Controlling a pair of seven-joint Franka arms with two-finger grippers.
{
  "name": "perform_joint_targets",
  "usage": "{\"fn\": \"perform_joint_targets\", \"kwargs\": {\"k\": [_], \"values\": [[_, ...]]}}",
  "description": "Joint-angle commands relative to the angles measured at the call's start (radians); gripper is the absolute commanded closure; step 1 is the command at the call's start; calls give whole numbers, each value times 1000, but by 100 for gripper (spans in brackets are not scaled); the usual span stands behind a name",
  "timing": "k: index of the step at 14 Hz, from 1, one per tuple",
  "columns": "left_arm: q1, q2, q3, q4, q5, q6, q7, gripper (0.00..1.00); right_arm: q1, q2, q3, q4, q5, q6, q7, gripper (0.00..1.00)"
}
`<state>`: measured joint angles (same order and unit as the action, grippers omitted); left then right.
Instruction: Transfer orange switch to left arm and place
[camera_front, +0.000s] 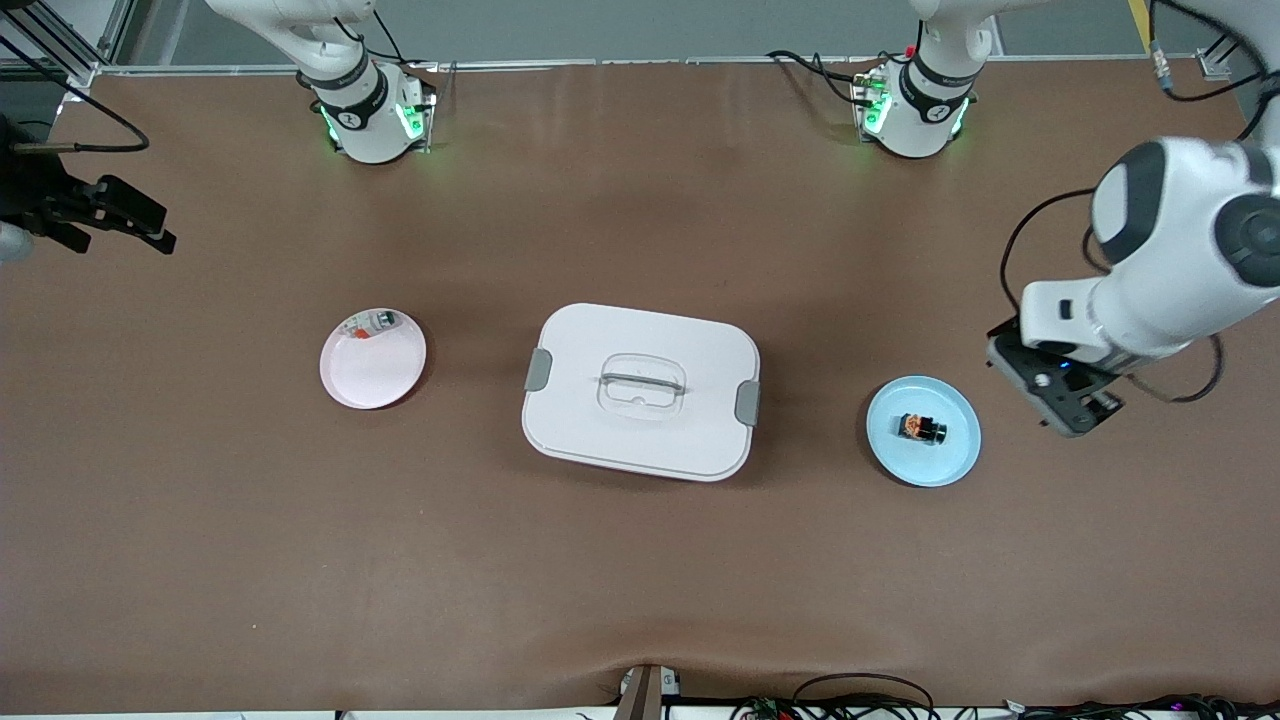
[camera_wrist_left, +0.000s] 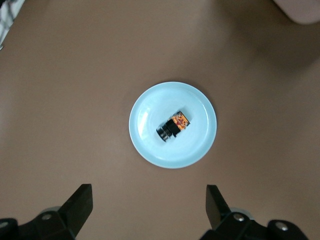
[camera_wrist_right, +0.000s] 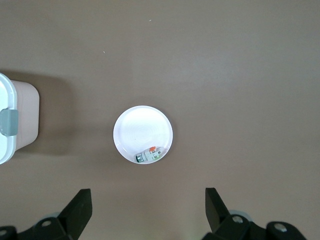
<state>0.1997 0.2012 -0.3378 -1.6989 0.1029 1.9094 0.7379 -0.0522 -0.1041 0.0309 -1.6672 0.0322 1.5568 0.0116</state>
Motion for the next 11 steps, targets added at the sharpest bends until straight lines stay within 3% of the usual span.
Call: {"fn": "perform_joint_targets", "kwargs": {"k": [1, 4, 11], "values": [[4, 9, -9, 111, -14, -136, -195, 0, 2, -28, -5, -26, 14, 9, -39, 0], [0, -66, -9, 108, -14, -194, -479, 0, -5, -29, -12, -17, 12, -9, -73, 0], [4, -155, -18, 113, -14, -329, -765, 0, -5, -25, -11, 14, 14, -15, -52, 0]]}}
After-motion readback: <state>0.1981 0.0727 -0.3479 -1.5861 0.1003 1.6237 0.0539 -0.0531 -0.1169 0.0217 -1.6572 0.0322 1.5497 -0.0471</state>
